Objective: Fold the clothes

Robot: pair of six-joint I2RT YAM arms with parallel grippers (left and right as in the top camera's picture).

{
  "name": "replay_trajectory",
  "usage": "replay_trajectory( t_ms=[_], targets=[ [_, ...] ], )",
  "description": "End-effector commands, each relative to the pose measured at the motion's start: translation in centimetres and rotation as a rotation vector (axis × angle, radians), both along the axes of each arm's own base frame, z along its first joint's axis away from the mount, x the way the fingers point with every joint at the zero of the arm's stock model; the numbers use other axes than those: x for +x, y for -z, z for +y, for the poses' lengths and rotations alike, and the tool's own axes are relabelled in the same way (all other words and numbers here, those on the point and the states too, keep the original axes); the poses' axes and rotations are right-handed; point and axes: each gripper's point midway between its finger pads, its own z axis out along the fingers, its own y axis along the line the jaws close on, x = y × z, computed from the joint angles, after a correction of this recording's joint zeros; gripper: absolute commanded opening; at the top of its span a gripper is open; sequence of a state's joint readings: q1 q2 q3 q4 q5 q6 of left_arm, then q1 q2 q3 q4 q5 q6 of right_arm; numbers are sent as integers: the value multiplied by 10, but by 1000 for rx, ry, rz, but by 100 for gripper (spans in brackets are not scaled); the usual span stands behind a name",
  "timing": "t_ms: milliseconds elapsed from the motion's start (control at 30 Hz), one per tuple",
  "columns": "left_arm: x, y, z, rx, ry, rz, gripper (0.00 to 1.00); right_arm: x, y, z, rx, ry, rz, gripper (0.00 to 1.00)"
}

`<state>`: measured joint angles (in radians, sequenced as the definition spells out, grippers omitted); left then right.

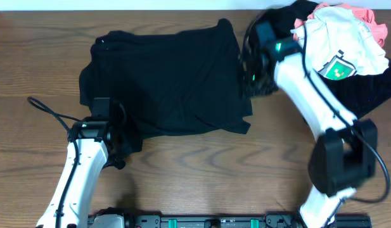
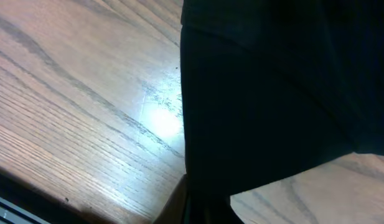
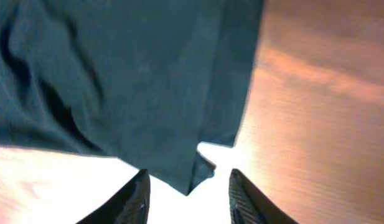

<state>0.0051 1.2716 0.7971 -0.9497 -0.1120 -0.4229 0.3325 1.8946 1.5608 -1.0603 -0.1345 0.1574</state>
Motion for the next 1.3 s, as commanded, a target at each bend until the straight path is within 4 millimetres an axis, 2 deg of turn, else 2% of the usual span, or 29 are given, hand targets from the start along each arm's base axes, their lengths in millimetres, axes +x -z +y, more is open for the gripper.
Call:
replay_trajectory(
  t_ms=[0, 167, 267, 433, 767, 1067, 1267],
  targets=[
    [4, -4, 2, 11, -12, -20, 6, -27, -3, 4, 42, -18, -40, 40],
    [5, -4, 2, 11, -12, -22, 6, -47, 38, -3, 34, -16, -9, 37],
    [5, -4, 2, 11, -12, -22, 6, -49, 50, -6, 25, -15, -10, 37],
    [5, -4, 2, 11, -12, -23, 6, -44, 61, -10, 3, -20, -51, 43],
    [4, -4, 2, 10, -12, -19, 6, -67, 88, 0, 83, -61, 12, 39],
    [4, -4, 1, 6, -12, -19, 6, -69, 98, 1, 87, -62, 26, 40],
    [4, -4, 1, 6, -12, -19, 6, -71, 110, 14, 151, -73, 66, 38]
  ],
)
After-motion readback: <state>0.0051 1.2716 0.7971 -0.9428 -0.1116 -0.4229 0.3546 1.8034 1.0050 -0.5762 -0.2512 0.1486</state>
